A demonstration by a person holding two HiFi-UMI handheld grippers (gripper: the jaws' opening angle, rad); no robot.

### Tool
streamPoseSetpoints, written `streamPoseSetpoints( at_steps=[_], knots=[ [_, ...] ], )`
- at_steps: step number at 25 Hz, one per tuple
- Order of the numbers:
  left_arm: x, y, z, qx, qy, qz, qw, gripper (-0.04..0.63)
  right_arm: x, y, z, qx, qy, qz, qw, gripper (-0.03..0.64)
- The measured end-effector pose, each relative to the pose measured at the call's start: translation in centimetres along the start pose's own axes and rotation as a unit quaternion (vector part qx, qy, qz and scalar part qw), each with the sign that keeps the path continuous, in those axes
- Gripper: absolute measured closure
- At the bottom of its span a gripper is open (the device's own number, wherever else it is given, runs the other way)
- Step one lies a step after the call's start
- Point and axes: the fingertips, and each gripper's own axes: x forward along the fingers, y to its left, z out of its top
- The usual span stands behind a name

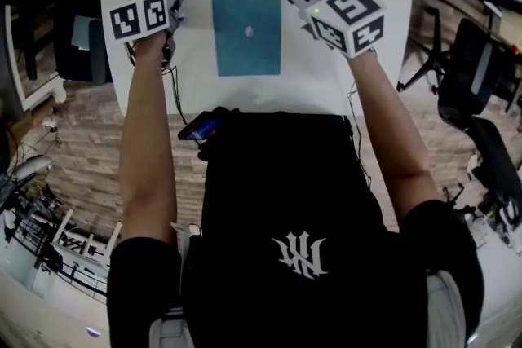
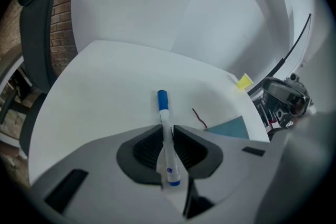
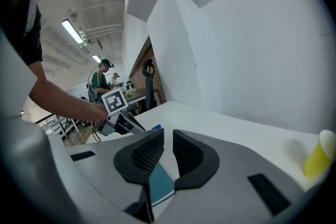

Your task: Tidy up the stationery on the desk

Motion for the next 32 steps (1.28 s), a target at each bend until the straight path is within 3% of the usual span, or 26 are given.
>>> streamPoseSetpoints(
  at_steps=[18, 28, 32],
  knots=[
    [-1.8, -5.5, -5.9, 0.019, 0.022, -0.049, 0.9984, 0.531, -1.0, 1.0, -0.6, 0.017, -0.006, -0.004, 1.000, 0.540],
    [-2.4, -7.0, -8.7, -0.052, 0.005, -0.090, 0.9946, 0.531, -1.4, 1.5, -1.2, 0.032, -0.005, -0.005, 0.999, 0.541],
    [-2.2, -7.5, -9.4, -0.054, 0.006, -0.095, 0.9940, 0.531, -1.7, 1.2, -1.3, 0.039, -0.008, -0.007, 0.999, 0.541]
  ],
)
